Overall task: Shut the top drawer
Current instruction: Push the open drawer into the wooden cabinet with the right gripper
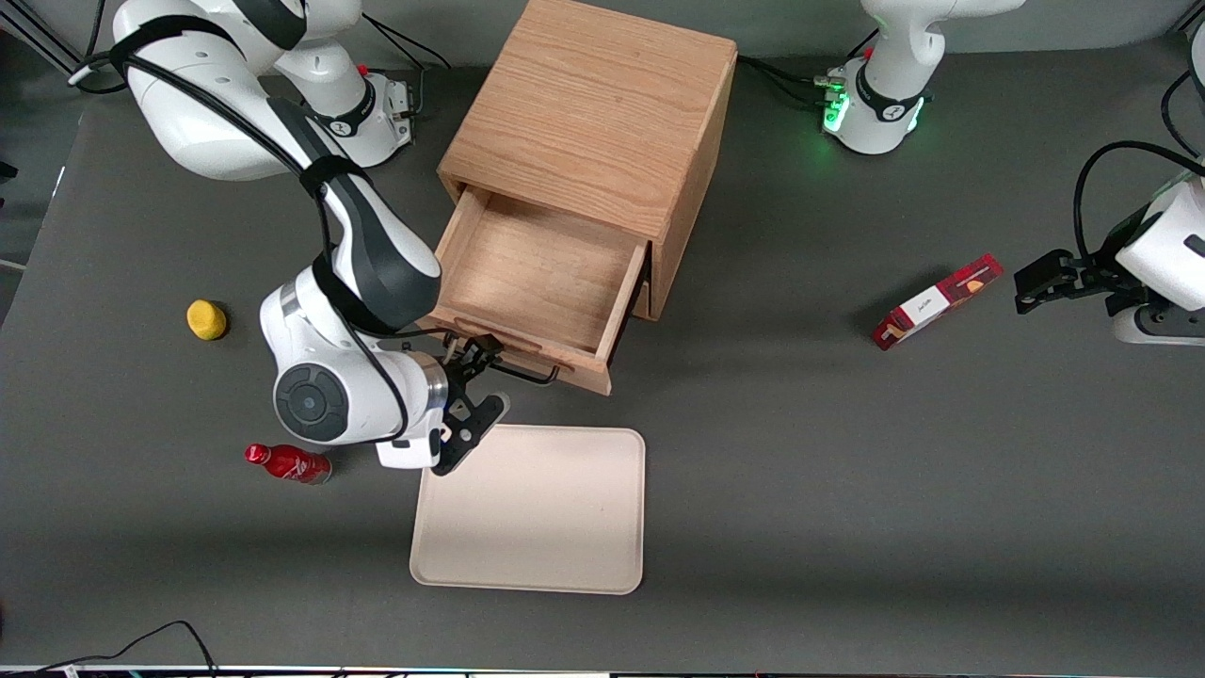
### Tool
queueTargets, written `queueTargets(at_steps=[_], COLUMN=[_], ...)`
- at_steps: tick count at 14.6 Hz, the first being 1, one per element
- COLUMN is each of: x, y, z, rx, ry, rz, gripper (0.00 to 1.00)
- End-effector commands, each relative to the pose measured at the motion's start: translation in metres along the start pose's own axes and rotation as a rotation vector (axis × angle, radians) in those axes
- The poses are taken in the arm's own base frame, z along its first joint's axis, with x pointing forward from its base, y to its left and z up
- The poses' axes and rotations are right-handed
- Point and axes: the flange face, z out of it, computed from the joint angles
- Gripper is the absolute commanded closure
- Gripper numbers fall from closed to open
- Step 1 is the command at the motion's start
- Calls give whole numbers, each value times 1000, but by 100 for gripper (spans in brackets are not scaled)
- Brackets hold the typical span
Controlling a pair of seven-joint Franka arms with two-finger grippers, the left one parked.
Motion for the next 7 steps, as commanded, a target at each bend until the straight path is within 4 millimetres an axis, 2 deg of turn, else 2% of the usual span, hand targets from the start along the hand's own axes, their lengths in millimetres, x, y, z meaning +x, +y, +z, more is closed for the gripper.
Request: queueTargets(at_steps=[1, 7], x=[-5, -17], y=[-30, -59], z=[15, 27], rx=[22, 39], ry=[-33, -77], rz=[22, 22], gripper=[0, 0])
